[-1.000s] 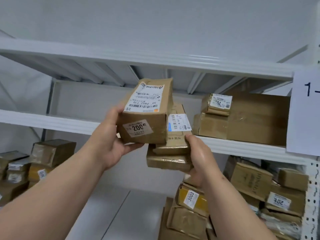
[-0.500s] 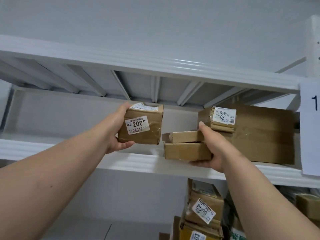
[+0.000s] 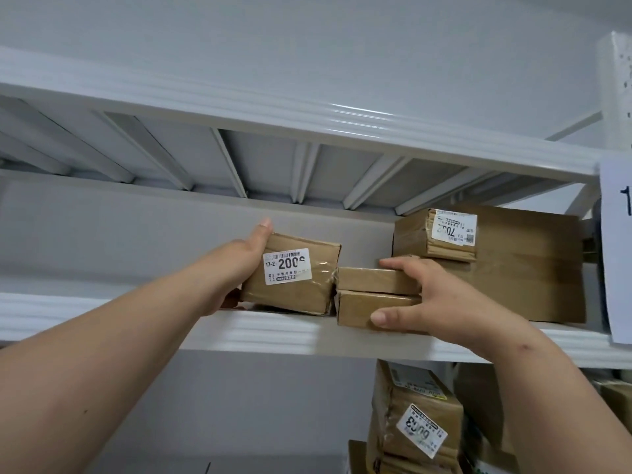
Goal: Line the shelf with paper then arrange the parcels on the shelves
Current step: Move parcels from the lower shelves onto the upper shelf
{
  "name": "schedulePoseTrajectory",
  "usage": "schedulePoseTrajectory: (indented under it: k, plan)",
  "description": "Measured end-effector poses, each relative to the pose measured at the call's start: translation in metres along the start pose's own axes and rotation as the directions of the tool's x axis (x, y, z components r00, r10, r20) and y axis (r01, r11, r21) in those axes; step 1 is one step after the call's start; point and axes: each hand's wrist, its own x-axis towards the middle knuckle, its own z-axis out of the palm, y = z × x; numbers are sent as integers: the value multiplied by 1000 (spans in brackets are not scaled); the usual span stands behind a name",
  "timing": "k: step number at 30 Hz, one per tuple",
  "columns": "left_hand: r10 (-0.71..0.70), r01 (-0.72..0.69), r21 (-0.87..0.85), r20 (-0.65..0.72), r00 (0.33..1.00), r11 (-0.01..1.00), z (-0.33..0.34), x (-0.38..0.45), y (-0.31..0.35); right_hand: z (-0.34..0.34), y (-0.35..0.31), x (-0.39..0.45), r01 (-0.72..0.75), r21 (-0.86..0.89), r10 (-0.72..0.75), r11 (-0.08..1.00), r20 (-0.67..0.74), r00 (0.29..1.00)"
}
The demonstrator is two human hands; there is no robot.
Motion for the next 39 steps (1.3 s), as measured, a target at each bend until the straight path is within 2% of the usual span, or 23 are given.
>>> schedulePoseTrajectory:
  k: [2,5,10,23,26,32,34,35,38,39]
  plan:
    - [28,-30,92,31,999,995,-2,5,-5,2,1,7,8,-45,-10,999,-61,998]
    - [79,-87,133,70,994,987,0,8,-10,8,6,16,18,-141,-33,990,-103,994]
    - [146,-154,203,53,988,967,11,10,-16,17,20,23,-16,-150,-16,989,-208,978]
    - [264,-190,470,-98,960,862,31,22,-21,42,39,44,2,-151,-58,989,-368,928]
    - [275,-194,484,-103,956,853,32,21,-21,45,40,45,-7,-183,-64,983,-380,923]
    - [253,-175,460,-112,961,871,33,16,-24,50,47,37,22,-134,-81,991,-454,887]
    - [271,-180,444,-151,951,878,32,16,-25,52,48,37,89,-103,-131,991,-547,827]
    - [294,-190,453,-170,941,871,33,15,-26,55,49,35,139,-79,-159,987,-611,775]
    - [430,-260,522,-235,871,812,34,11,-34,71,57,16,315,-11,-198,949,-798,569]
    - [483,-298,536,-246,840,790,33,10,-38,78,60,6,342,0,-189,940,-832,521]
